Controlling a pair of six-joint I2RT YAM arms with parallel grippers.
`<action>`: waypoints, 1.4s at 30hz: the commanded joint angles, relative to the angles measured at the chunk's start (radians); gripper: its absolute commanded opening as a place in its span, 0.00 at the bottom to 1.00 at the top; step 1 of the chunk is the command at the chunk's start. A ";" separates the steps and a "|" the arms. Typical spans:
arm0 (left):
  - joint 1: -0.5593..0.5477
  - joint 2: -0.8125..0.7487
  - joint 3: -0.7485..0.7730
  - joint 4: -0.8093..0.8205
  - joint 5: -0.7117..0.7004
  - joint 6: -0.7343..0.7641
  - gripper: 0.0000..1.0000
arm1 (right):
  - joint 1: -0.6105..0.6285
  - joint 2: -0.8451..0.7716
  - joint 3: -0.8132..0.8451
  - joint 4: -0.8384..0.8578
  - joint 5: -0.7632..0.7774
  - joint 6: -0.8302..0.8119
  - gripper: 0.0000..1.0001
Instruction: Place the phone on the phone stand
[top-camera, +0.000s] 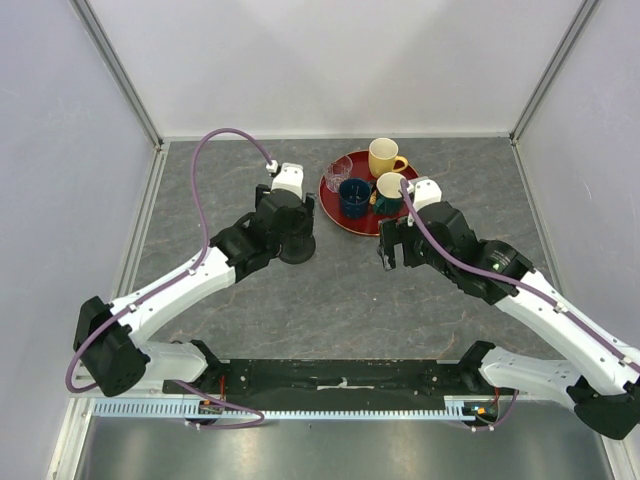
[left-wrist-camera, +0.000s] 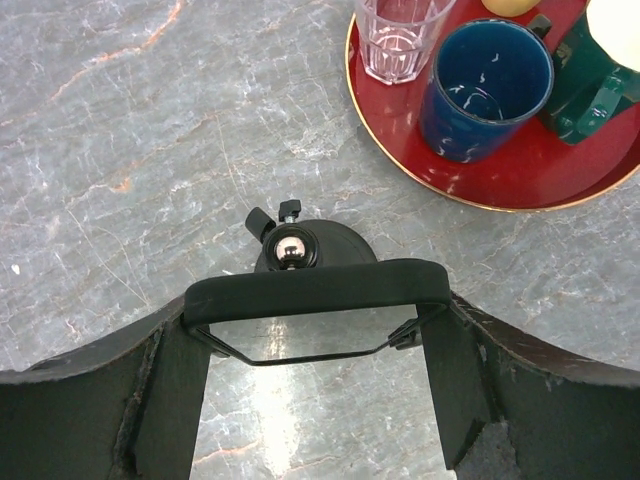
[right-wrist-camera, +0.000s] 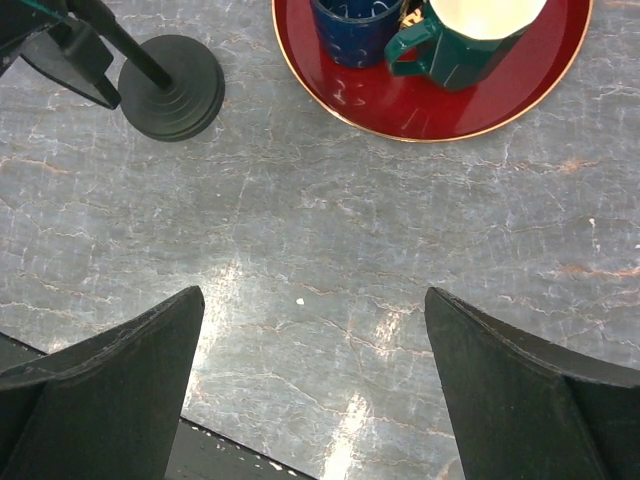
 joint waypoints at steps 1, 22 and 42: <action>0.000 -0.044 0.087 -0.106 0.011 -0.130 0.02 | 0.002 -0.030 0.023 -0.013 0.056 0.003 0.98; -0.543 0.039 0.340 -0.847 -0.303 -0.978 0.02 | 0.001 -0.057 -0.037 0.010 0.122 0.041 0.98; -0.794 0.232 0.618 -1.248 -0.387 -1.296 0.02 | -0.001 -0.097 -0.069 0.042 0.141 0.069 0.98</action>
